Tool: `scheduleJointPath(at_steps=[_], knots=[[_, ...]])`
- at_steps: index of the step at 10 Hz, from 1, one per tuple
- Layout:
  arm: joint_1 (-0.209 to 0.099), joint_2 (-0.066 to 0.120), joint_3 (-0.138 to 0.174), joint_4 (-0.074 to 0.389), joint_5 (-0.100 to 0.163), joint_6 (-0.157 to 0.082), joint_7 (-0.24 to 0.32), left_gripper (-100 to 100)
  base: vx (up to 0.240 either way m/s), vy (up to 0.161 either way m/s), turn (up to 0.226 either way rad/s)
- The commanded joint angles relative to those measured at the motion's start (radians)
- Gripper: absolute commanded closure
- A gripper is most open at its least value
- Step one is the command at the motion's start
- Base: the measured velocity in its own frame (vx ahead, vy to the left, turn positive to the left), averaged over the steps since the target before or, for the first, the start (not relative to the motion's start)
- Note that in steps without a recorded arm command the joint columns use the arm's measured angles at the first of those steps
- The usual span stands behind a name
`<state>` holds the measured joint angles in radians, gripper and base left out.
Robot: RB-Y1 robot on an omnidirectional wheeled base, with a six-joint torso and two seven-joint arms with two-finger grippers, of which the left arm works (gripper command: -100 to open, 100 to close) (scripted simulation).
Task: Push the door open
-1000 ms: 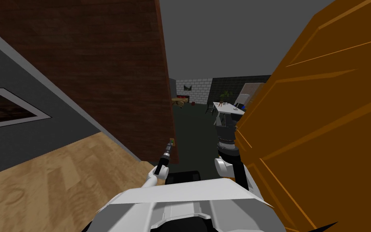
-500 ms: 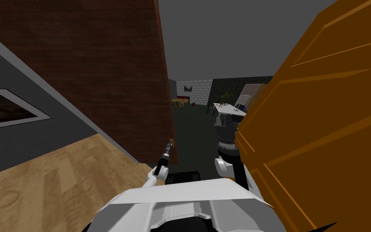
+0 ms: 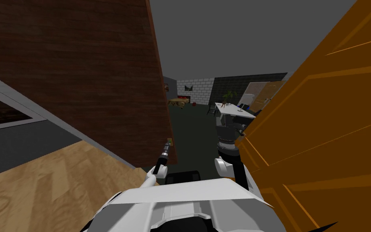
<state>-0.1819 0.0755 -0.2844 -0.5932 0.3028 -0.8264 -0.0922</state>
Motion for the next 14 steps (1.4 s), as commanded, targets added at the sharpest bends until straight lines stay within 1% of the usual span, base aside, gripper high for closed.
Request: scheduleJointPath(at_steps=[1,2,4,5,8,9,10,11,13,14], knots=[[0.010,0.015,0.032,-0.021,0.012,0.006,-0.012,100,0.187,-0.080,0.045],[0.010,0.016,0.039,-0.020,0.015,0.006,-0.014,100,0.150,-0.078,0.038],[0.007,0.021,0.069,-0.015,0.027,0.005,-0.021,100,0.174,-0.088,0.071],[0.007,0.022,0.076,-0.014,0.030,0.005,-0.023,100,0.159,-0.097,0.075],[0.007,0.022,0.076,-0.014,0.030,0.005,-0.023,100,0.035,-0.015,0.000],[0.005,0.024,0.099,-0.009,0.039,0.004,-0.028,100,0.075,-0.057,0.041],[0.005,0.024,0.099,-0.009,0.039,0.004,-0.028,100,0.120,-0.077,0.065],[0.004,0.026,0.115,-0.007,0.045,0.004,-0.032,100,0.133,-0.065,0.088],[0.004,0.026,0.115,-0.007,0.045,0.004,-0.032,100,0.062,-0.037,0.024],[0.002,0.028,0.138,-0.003,0.054,0.003,-0.037,100,0.104,-0.066,0.041]])
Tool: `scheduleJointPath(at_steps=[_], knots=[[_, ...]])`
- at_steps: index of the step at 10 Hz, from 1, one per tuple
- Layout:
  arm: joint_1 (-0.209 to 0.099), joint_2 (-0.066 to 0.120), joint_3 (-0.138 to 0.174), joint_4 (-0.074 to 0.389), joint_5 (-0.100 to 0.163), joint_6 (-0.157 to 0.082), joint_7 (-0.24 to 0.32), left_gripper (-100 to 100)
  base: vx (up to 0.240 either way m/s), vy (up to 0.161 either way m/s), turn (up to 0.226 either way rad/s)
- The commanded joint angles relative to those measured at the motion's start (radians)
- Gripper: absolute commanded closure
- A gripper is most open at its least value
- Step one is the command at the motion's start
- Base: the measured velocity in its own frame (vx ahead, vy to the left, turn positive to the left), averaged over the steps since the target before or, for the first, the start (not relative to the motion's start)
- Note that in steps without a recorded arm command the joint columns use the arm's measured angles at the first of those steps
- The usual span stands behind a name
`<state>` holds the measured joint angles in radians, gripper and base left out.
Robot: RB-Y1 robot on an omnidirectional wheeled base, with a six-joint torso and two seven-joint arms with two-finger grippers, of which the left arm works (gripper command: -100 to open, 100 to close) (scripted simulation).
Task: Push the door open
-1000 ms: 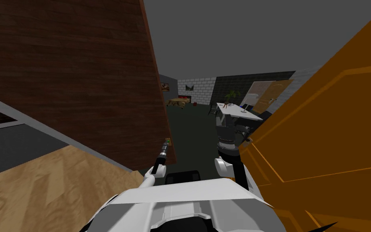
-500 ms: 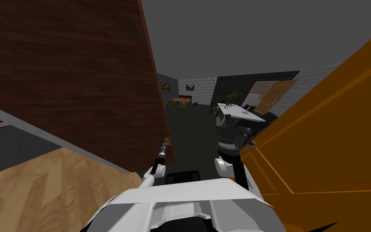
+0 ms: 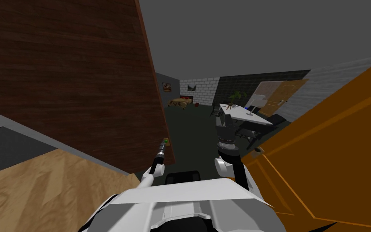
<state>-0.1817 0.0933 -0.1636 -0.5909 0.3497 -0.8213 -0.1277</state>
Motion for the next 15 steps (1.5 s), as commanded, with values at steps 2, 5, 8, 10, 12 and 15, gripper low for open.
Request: scheduleJointPath(at_steps=[2,5,8,10,12,15], knots=[[0.000,0.012,0.039,-0.001,0.016,-0.003,-0.007,100,0.140,-0.097,0.102],[-0.002,0.014,0.073,0.005,0.029,-0.004,-0.015,100,0.162,-0.093,0.063],[-0.001,0.007,0.060,0.003,0.023,0.001,-0.014,-100,-0.193,-0.058,0.029],[-0.002,0.001,0.057,-0.002,0.022,0.003,-0.015,-100,-0.206,-0.075,0.033],[0.003,0.000,0.057,-0.013,0.021,0.008,-0.017,-100,-0.174,-0.063,0.025],[0.009,0.002,0.059,-0.011,0.027,-0.005,-0.019,-100,0.200,0.026,-0.036]])
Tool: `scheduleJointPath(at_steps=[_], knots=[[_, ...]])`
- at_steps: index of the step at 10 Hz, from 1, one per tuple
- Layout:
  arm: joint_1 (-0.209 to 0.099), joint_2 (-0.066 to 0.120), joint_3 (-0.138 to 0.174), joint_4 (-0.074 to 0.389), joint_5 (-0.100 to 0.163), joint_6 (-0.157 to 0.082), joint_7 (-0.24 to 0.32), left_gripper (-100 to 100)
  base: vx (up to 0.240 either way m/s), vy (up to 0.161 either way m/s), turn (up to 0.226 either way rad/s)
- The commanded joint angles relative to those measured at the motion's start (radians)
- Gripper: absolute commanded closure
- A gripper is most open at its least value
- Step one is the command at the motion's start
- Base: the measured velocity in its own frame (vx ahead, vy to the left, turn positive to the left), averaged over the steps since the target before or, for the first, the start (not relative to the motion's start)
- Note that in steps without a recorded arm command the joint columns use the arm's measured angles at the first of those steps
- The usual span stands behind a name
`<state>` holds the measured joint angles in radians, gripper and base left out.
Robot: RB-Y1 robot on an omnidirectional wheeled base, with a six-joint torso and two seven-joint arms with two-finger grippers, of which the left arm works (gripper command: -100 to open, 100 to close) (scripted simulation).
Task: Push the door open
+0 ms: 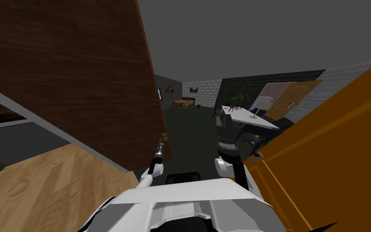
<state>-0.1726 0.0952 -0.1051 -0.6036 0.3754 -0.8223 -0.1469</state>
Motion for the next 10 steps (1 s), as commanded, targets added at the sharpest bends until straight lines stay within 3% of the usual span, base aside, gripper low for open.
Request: scheduleJointPath(at_steps=[1,5,6,10], knots=[[0.002,0.001,0.002,0.004,0.004,-0.012,-0.001,-100,0.262,0.014,-0.048],[0.007,0.000,0.003,0.010,0.008,-0.025,-0.001,-100,0.214,0.023,-0.024],[0.007,0.000,0.003,0.010,0.008,-0.025,-0.001,100,-0.020,-0.002,-0.006],[0.007,0.000,0.003,0.010,0.008,-0.025,-0.001,100,-0.022,-0.001,-0.002]])
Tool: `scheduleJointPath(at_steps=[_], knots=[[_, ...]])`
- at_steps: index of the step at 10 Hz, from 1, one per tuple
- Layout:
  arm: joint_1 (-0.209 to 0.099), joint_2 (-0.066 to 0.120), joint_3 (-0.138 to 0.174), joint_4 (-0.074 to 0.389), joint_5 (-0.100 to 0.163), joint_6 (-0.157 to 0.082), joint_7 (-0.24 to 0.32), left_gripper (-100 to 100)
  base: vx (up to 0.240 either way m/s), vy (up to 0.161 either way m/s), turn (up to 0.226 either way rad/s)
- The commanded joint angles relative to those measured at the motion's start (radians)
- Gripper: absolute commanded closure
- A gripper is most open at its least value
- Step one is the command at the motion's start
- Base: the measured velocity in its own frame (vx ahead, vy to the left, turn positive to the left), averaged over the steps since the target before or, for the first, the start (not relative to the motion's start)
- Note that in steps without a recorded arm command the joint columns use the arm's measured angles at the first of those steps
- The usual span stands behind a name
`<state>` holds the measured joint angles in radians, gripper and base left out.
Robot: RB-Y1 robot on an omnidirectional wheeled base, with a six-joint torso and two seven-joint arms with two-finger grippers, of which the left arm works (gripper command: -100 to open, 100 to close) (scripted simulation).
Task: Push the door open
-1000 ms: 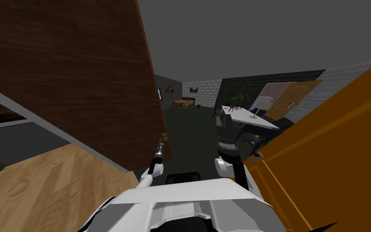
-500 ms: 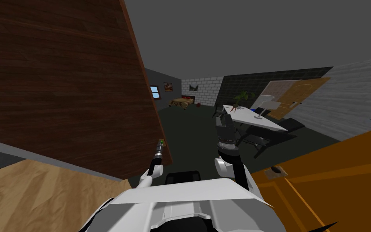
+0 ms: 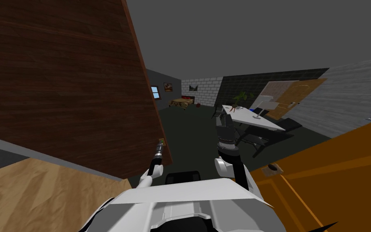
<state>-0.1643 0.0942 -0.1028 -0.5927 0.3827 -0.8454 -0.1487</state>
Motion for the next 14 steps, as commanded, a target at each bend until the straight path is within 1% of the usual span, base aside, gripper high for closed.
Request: scheduleJointPath(at_steps=[1,2,3,11,12,13,14], knots=[[-0.001,0.001,0.001,-0.001,0.000,-0.002,0.001,100,0.000,0.000,0.000],[-0.001,0.005,0.016,0.002,0.011,0.002,-0.006,100,0.133,-0.049,0.045],[-0.002,0.006,0.020,0.003,0.014,0.002,-0.007,100,0.212,-0.056,0.069],[-0.012,0.028,0.110,0.014,0.076,0.010,-0.041,100,0.201,-0.056,0.059],[-0.012,0.028,0.110,0.014,0.076,0.010,-0.041,100,0.149,-0.026,0.030],[-0.014,0.031,0.122,0.015,0.084,0.011,-0.045,100,0.153,-0.050,0.036],[-0.003,0.028,0.113,0.002,0.078,0.020,-0.042,100,0.077,-0.027,0.026]])
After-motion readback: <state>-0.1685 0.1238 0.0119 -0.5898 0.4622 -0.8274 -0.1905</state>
